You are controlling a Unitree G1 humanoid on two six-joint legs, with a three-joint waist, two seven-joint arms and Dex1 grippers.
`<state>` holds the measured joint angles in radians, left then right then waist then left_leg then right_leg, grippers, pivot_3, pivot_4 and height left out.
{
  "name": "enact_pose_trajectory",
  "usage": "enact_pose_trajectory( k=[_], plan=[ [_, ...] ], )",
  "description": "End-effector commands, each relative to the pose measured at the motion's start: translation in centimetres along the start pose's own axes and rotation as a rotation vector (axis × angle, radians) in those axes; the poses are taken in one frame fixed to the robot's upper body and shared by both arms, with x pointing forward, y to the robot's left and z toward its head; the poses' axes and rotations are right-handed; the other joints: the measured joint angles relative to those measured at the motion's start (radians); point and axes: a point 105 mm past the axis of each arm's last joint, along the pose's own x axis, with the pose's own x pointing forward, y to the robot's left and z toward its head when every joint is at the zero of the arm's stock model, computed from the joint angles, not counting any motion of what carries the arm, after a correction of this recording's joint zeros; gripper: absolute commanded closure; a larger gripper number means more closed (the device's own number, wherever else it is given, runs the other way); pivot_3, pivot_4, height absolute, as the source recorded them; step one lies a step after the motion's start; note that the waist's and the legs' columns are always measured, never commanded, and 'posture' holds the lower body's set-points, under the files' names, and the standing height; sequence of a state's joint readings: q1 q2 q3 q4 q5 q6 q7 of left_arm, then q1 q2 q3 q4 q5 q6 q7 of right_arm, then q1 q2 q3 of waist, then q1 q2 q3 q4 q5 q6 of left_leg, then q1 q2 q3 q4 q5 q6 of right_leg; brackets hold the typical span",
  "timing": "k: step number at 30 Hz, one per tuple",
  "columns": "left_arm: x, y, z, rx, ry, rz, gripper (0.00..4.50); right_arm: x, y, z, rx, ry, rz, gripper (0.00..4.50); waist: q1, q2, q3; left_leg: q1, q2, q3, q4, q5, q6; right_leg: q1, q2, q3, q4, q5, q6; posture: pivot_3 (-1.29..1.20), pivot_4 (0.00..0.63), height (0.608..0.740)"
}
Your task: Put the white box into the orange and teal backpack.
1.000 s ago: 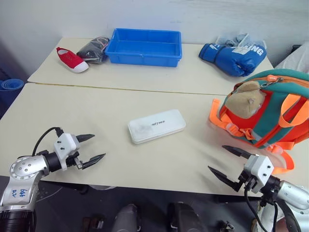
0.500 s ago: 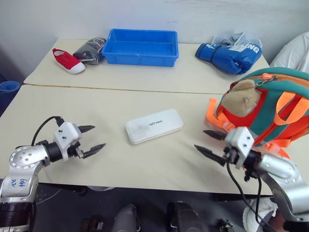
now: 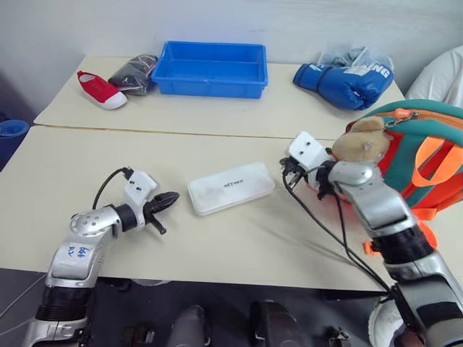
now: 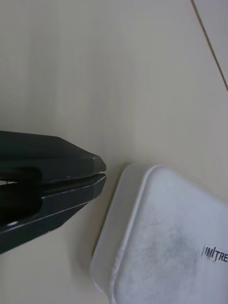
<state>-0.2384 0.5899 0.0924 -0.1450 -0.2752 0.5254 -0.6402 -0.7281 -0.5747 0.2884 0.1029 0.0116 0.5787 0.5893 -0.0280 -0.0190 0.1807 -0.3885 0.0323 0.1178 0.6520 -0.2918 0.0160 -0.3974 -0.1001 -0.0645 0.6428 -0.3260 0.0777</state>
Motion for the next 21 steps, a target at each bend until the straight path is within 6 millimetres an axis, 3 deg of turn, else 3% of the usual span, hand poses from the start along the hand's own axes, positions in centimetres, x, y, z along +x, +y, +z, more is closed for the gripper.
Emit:
enact_pose_trajectory(
  k=[1, 10, 21],
  plan=[
    [0.4, -0.8, 1.5, 0.016, -0.036, -0.025, 4.48, 0.6, -0.2, 0.8, 0.004, -0.036, 0.01, 4.5, 0.0, 0.0, 0.0, 0.0, 0.0, 0.0, 0.0, 0.0, 0.0, 0.0, 0.0, 0.0, 0.0, 0.0, 0.0, 0.0, 0.15, 0.74],
    [1.1, -1.4, 2.4, 0.051, -0.062, -0.056, 4.48, 0.4, 2.6, 0.9, 0.053, -0.039, 0.168, 4.5, -0.001, 0.0, 0.0, 0.0, 0.0, 0.0, 0.0, 0.0, 0.0, 0.0, 0.0, 0.0, 0.0, 0.0, 0.001, 0.0, 0.15, 0.74],
    [1.1, -2.2, 1.5, 0.052, -0.038, -0.147, 4.48, -3.7, 6.4, 0.0, 0.085, -0.014, 0.295, 4.5, 0.001, 0.0, 0.0, 0.0, 0.0, -0.001, -0.001, 0.0, 0.0, 0.0, 0.0, 0.0, -0.001, 0.0, 0.0, 0.0, 0.15, 0.74]
  ],
)
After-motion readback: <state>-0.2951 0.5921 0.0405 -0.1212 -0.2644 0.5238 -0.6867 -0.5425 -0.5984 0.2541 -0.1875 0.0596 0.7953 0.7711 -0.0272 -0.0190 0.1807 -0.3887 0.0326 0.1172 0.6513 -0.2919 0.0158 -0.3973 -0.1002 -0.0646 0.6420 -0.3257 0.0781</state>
